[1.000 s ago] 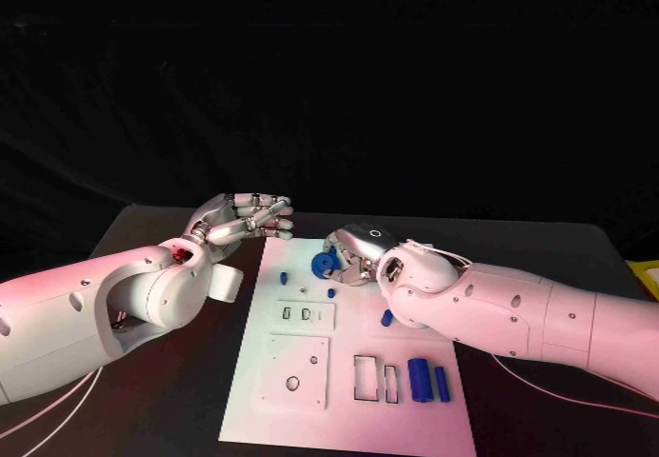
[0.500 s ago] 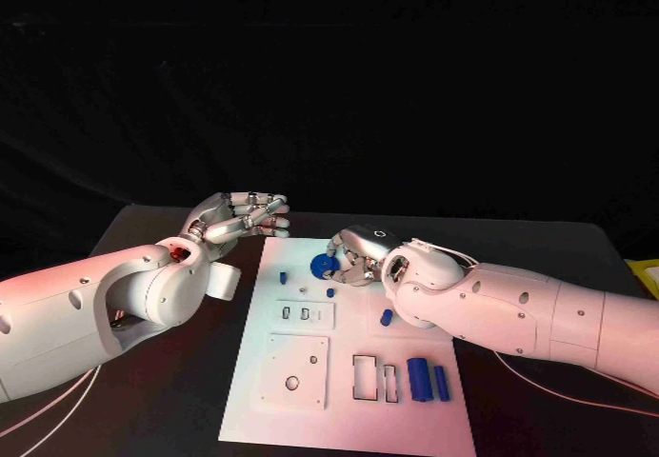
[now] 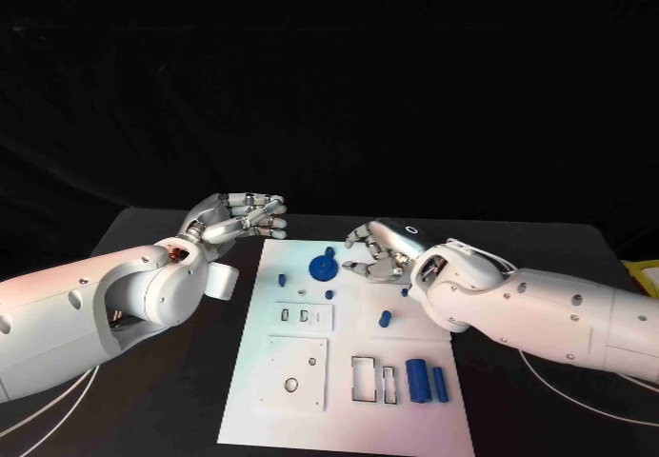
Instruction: Assemble the parts on the task board
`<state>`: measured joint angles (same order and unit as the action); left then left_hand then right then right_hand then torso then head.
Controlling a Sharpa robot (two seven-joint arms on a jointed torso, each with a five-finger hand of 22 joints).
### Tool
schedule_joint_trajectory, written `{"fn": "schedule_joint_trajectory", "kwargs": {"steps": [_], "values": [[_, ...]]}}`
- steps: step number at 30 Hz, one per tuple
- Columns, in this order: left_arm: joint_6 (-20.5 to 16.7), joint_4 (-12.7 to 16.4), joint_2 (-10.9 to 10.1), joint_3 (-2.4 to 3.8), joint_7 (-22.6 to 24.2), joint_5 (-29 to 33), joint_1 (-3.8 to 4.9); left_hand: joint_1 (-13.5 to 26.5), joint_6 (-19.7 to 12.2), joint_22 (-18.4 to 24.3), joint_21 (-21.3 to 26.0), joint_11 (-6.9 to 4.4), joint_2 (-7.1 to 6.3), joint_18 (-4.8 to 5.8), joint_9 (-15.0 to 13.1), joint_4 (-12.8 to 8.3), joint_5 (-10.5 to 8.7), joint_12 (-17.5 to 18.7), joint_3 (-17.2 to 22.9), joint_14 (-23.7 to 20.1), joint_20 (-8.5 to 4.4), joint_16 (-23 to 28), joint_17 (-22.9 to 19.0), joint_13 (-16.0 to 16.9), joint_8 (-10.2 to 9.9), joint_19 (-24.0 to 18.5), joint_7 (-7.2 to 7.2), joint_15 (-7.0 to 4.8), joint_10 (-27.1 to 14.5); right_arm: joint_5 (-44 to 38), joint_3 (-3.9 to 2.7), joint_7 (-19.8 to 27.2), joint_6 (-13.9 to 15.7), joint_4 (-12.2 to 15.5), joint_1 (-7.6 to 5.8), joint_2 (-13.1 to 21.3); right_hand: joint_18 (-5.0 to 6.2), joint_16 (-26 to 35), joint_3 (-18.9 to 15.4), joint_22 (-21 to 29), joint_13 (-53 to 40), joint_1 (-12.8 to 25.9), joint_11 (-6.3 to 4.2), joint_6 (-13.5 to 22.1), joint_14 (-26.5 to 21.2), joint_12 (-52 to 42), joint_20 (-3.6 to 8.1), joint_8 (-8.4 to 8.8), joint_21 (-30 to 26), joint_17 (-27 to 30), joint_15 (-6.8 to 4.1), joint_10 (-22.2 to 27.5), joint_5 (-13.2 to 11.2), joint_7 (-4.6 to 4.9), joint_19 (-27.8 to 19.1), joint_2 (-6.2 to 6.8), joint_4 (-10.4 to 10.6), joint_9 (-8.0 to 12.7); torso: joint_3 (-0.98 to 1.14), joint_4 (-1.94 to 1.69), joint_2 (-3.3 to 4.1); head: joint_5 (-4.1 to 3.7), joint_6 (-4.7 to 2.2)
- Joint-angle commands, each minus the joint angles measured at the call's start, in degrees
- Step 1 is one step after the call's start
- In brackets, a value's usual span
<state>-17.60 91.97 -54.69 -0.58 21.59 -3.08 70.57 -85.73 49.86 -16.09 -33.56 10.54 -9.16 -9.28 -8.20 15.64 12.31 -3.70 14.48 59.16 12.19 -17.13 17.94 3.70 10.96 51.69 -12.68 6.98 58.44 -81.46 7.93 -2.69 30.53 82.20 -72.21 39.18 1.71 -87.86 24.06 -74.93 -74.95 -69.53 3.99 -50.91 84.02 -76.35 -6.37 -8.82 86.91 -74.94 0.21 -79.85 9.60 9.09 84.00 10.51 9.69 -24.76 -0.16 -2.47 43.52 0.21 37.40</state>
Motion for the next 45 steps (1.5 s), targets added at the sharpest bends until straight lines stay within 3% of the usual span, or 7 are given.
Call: {"fn": "schedule_joint_trajectory", "kwargs": {"steps": [1,9,17,22,26,31,45], "values": [[0.76,-0.02,0.16,0.06,0.44,0.15,0.10,-0.11,-0.41,-0.07,-0.30,-0.17,-0.34,-0.95,0.08,-0.14,-0.37,0.13,0.32,-0.28,-0.08,0.32,0.08,0.01,-0.25,-0.49,-1.03,0.03,-0.37,12.44,-0.07,7.42,-2.84,2.20,-0.76,4.61,-0.37,-0.22,0.40,-10.93,-0.44,-2.60,0.43,-0.05,4.68,0.45,-0.10,0.56,-0.69,-9.00,0.11,0.27,-2.16,0.27,2.37,0.58,-2.05,0.17,0.10,0.50,-0.51,-0.92,-0.13],[1.08,-0.06,0.26,0.04,0.44,0.15,0.08,-0.10,-0.40,-0.07,-0.31,-0.17,-0.35,-0.95,0.08,-0.13,-0.37,0.12,0.32,-0.29,-0.08,0.33,0.09,0.01,-0.24,-0.51,-1.03,0.03,-0.37,19.88,-0.11,12.39,-8.89,3.65,-1.24,13.97,-0.45,-0.39,0.83,-11.27,-0.76,-5.45,0.24,-1.05,4.79,0.18,-0.08,0.67,-0.47,-9.55,0.00,0.18,-1.26,0.05,2.60,1.58,-4.65,0.20,0.45,1.38,-1.02,-1.33,0.20],[1.45,-0.24,0.46,0.03,0.43,0.15,0.04,-0.07,-0.34,-0.08,-0.32,-0.18,-0.35,-0.94,0.06,-0.13,-0.38,0.06,0.31,-0.31,-0.06,0.35,0.12,0.04,-0.22,-0.56,-1.01,0.04,-0.32,19.27,-0.07,13.02,-9.96,3.22,-0.09,17.69,-0.41,-0.35,0.86,-11.14,-0.51,-5.63,0.23,-1.09,4.75,0.43,-0.05,0.72,-0.62,-9.42,-0.02,0.39,-0.93,0.04,2.47,1.72,-4.86,0.23,0.88,1.59,-1.15,-1.46,0.65],[1.59,-0.37,0.53,0.03,0.41,0.15,0.02,-0.05,-0.26,-0.09,-0.35,-0.20,-0.34,-0.94,0.04,-0.12,-0.38,-0.01,0.30,-0.34,-0.05,0.38,0.16,0.07,-0.17,-0.63,-0.99,0.04,-0.24,18.04,-0.06,12.34,-9.84,2.48,0.58,17.96,-0.39,-0.35,0.82,-11.09,-0.52,-5.70,0.23,-0.98,4.75,0.44,-0.04,0.83,-0.67,-9.41,-0.03,0.41,-0.76,0.04,2.43,1.90,-5.00,0.27,0.67,1.39,-1.07,-2.09,0.76],[1.62,-0.41,0.53,0.03,0.43,0.15,0.01,-0.05,-0.26,-0.09,-0.35,-0.20,-0.34,-0.94,0.04,-0.12,-0.38,-0.01,0.30,-0.34,-0.05,0.38,0.16,0.07,-0.17,-0.63,-0.99,0.04,-0.24,17.55,-0.06,11.62,-9.03,0.74,1.24,17.04,-0.36,-0.36,0.85,-11.02,-0.40,-5.74,0.24,-0.81,4.76,0.56,-0.03,0.97,-0.75,-9.45,-0.03,0.50,-0.48,0.08,2.35,1.94,-5.08,0.33,0.65,1.51,-1.05,-1.92,0.91],[1.69,-0.45,0.68,0.03,0.44,0.15,0.00,-0.05,-0.26,-0.09,-0.35,-0.20,-0.34,-0.94,0.04,-0.12,-0.38,-0.01,0.30,-0.34,-0.05,0.38,0.16,0.07,-0.17,-0.63,-0.99,0.04,-0.24,17.18,-0.05,10.92,-7.83,-0.65,2.14,15.58,-0.35,-0.35,0.84,-10.98,-0.36,-5.66,0.30,-0.66,4.75,0.61,-0.03,1.10,-0.79,-9.44,-0.01,0.54,-0.38,0.18,2.32,1.92,-5.06,0.38,0.58,1.20,-0.99,-1.90,0.92],[1.83,-0.55,0.94,0.03,0.30,0.15,-0.02,-0.05,-0.16,-0.12,-0.41,-0.22,-0.33,-0.95,0.01,-0.15,-0.37,-0.08,0.32,-0.39,-0.03,0.44,0.23,0.10,-0.13,-0.76,-0.97,0.04,-0.15,16.61,-0.05,9.71,-7.17,-3.61,3.27,12.44,-0.30,-0.34,0.89,-10.83,-0.32,-5.51,0.41,-0.43,4.74,0.65,-0.05,1.29,-0.94,-9.41,0.07,0.56,-0.31,0.32,2.18,1.72,-4.95,0.46,0.84,0.93,-0.70,-1.85,0.99]]}}
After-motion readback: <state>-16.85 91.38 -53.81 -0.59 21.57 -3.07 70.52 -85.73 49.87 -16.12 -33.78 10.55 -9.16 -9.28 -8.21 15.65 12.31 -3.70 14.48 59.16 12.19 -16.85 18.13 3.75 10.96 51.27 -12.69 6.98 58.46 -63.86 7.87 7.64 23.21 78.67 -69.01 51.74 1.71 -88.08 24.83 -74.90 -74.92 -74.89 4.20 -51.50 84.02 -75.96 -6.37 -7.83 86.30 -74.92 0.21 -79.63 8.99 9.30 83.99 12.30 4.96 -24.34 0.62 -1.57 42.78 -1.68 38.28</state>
